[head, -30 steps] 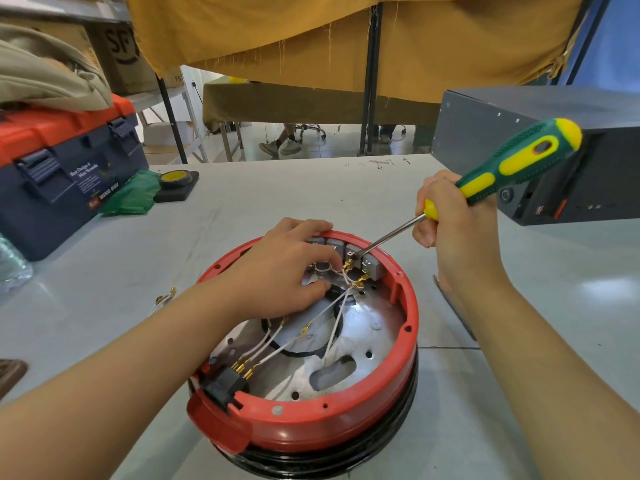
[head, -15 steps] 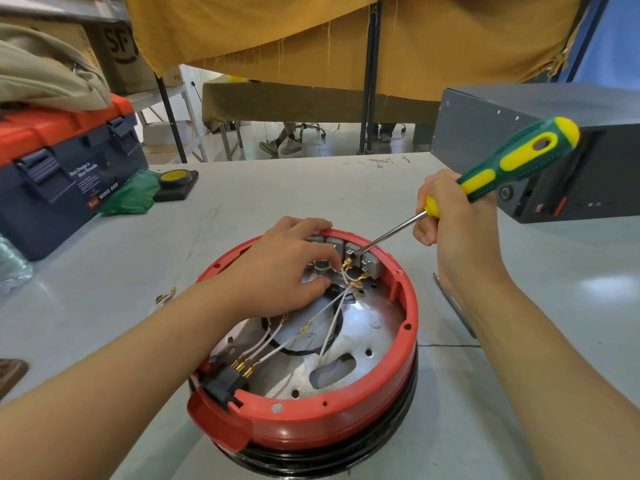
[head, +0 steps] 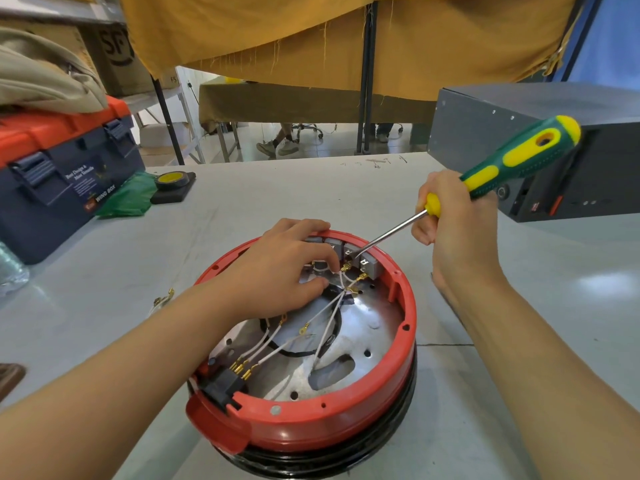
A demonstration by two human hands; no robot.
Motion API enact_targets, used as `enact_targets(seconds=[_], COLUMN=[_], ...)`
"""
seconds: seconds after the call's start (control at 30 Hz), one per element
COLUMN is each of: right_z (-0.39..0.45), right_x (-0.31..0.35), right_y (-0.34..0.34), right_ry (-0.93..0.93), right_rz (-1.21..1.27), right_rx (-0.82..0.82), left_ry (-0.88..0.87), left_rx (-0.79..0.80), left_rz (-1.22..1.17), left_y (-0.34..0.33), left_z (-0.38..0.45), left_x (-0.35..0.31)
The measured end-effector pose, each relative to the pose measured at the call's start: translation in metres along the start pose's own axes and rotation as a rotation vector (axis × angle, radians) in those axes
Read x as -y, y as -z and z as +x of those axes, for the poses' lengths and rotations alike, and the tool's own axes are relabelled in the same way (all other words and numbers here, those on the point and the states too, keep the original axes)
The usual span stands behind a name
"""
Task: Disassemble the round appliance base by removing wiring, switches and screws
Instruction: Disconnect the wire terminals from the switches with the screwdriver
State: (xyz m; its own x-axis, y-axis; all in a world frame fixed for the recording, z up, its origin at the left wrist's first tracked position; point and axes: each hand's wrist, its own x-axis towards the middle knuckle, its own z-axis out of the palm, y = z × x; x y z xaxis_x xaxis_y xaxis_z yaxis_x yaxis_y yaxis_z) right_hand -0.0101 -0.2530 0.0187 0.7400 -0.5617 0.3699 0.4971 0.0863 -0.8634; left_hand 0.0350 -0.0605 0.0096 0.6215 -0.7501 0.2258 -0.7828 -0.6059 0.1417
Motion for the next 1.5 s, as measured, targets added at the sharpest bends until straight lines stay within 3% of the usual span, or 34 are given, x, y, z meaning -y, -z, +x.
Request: enact_targets(seconds=[0.13,0.47,0.8,1.17,1.5], right_z=[0.002,-0.007,-0.010,-0.009,-0.015], right_x=[0.004,-0.002,-0.003,-0.005,0.002], right_y=[0.002,-0.005,-0.005,-0.004,-0.003], right_ry=[0.039,0.067,0.125,0.208,0.439], right_rz=[0.086,-0.039,-0.141,-0.239,-0.411], right_rx=[-0.023,0.044,0.103,0.132,0.177], left_ry=[0.000,0.077,0.230,0.143,0.073], left_rx=[-0.009,-0.026,0.029,0.102,0.144], left_rz=[-0.008,-0.138,0.227,0.174,0.093], left_y=[-0.001,0.006,0.009,0.008,0.010], left_z=[0.001,0.006,-0.012,-0.002,0.007], left_x=[0.002,0.004,-0.002,-0.003,0.001])
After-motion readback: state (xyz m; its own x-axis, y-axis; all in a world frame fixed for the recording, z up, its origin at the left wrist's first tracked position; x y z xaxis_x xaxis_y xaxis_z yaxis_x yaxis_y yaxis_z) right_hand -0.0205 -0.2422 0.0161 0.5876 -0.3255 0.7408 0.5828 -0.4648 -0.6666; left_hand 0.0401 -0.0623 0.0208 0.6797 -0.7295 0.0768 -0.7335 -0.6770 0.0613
